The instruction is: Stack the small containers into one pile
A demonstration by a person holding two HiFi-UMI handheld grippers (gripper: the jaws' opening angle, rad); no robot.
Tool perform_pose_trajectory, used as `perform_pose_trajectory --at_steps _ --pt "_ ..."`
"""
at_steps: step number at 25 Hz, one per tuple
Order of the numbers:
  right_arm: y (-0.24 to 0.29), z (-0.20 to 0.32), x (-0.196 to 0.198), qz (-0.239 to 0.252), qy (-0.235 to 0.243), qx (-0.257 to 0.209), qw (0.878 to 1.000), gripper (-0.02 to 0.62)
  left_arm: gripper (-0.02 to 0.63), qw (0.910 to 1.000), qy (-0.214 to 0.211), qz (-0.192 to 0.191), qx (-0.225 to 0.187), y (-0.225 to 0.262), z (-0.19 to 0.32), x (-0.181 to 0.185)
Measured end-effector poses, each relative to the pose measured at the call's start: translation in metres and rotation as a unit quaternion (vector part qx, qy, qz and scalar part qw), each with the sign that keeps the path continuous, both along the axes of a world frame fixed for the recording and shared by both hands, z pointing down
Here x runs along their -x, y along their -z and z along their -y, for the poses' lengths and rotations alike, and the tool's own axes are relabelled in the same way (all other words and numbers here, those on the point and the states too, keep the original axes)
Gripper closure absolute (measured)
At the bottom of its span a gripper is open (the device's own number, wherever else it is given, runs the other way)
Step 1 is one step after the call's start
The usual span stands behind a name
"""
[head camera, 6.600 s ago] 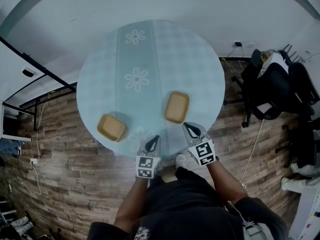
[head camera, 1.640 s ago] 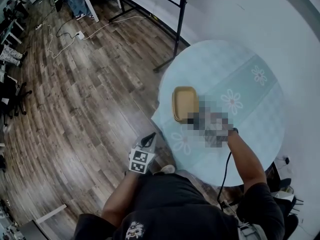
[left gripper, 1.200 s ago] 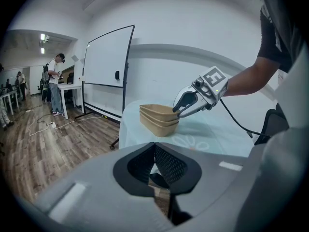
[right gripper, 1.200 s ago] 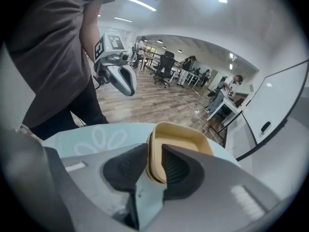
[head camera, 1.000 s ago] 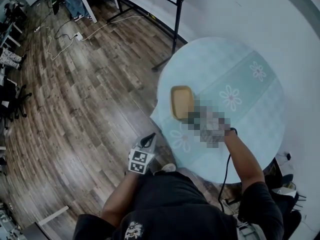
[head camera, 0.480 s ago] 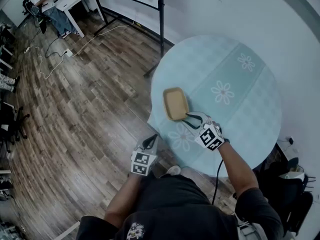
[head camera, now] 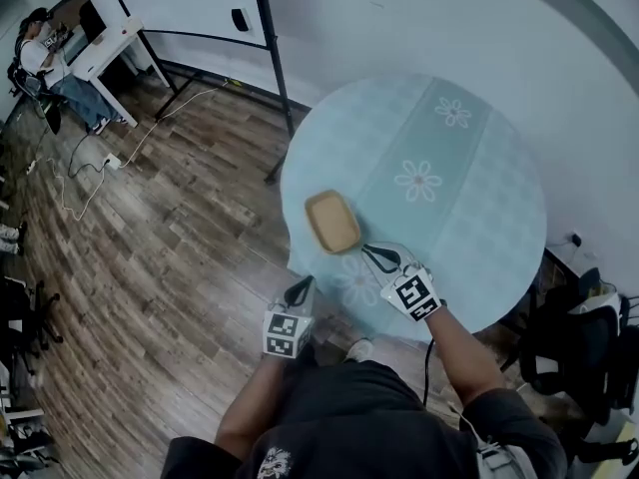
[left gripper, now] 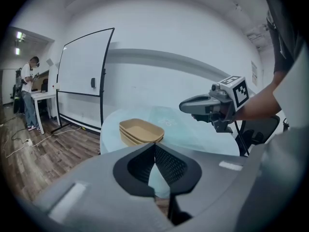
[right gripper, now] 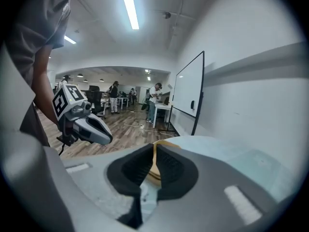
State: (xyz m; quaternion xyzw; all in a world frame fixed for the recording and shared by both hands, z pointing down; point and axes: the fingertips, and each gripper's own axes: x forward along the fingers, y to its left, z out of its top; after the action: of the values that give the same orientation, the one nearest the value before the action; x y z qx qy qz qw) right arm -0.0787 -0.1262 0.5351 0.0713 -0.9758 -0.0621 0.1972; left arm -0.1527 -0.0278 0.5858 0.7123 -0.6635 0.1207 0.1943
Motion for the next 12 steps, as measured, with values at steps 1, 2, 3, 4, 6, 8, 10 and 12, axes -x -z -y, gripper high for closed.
perform_pose_trajectory --at_steps 1,2,3,4,6,8,10,12 --pt "0.003 0.000 -0.005 0.003 -0.017 0.004 1.000 0.577 0.600 1.0000 -0.007 0.000 -0.003 0.003 0.003 -0.001" --pt "0.005 0.001 -0.010 0.008 -0.035 0.011 0.999 0.585 0.600 0.9999 -0.014 0.000 -0.006 0.007 0.006 -0.002" --pt "0.008 0.000 -0.017 0.014 -0.053 0.020 0.998 0.592 0.600 0.9997 -0.021 0.000 -0.009 0.011 0.008 -0.004" --pt "0.010 0.000 -0.024 0.021 -0.071 0.027 0.997 0.592 0.600 0.9995 -0.028 0.000 -0.013 0.015 0.011 -0.006" --pt "0.012 -0.001 -0.040 0.029 -0.106 0.036 0.993 0.594 0.600 0.9988 -0.044 0.001 -0.020 0.021 0.017 -0.011" --pt "0.013 0.001 -0.056 0.040 -0.141 0.043 0.988 0.594 0.600 0.9979 -0.060 0.004 -0.025 0.027 0.024 -0.016" --pt "0.018 0.005 -0.070 0.054 -0.175 0.053 0.982 0.594 0.600 0.9968 -0.074 0.006 -0.030 0.032 0.030 -0.021" --pt "0.023 0.007 -0.083 0.068 -0.203 0.062 0.975 0.594 0.600 0.9957 -0.086 0.007 -0.036 0.038 0.035 -0.027"
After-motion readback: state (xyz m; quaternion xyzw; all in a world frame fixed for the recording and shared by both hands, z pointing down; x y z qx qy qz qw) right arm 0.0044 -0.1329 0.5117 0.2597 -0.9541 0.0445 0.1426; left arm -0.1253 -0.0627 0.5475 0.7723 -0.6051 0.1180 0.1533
